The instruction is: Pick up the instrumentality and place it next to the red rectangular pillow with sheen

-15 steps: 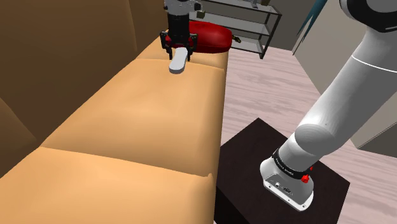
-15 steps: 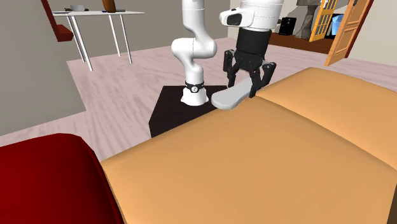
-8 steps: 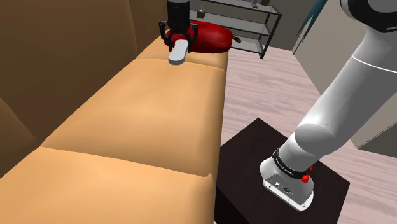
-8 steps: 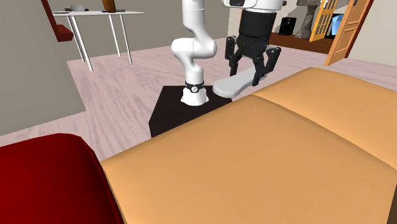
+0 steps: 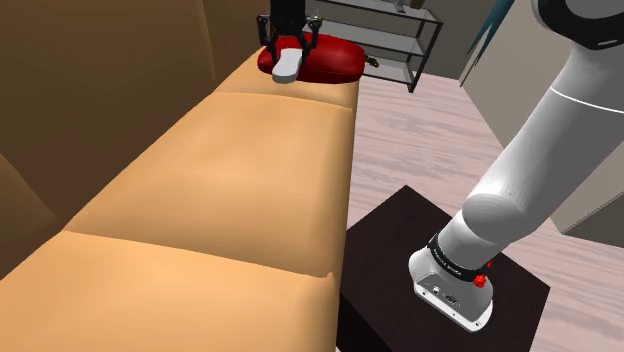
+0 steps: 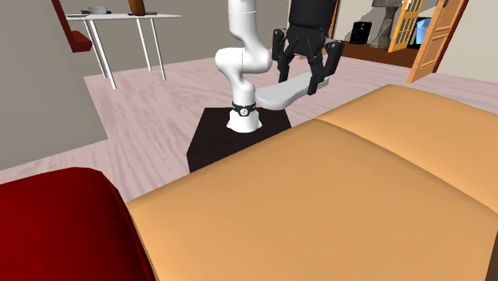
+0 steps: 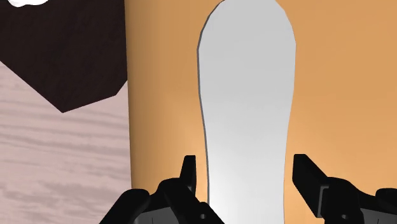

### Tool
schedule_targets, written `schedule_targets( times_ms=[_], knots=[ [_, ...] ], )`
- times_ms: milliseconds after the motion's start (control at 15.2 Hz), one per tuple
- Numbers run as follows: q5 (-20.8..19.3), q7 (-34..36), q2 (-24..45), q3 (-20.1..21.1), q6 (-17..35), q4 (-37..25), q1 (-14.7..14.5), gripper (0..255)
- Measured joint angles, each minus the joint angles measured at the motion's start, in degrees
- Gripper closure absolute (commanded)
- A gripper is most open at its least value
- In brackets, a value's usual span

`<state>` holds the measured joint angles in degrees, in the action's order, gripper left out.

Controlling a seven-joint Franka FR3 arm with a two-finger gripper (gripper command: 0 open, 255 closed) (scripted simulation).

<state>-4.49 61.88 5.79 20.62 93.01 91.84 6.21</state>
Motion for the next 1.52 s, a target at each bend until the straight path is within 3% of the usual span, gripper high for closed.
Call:
schedule_targets(
  times_ms=[330,858,1518],
  knots=[
    [-1.0,-5.7,2.8,-2.6,0.1,-2.9,3.1,255],
    [-2.9,-13.5,10.2,-5.9,-2.8,-13.5,7.1,255],
    [-2.8,-13.6,9.8,-6.2,5.0,-5.3,7.8,255]
  ],
)
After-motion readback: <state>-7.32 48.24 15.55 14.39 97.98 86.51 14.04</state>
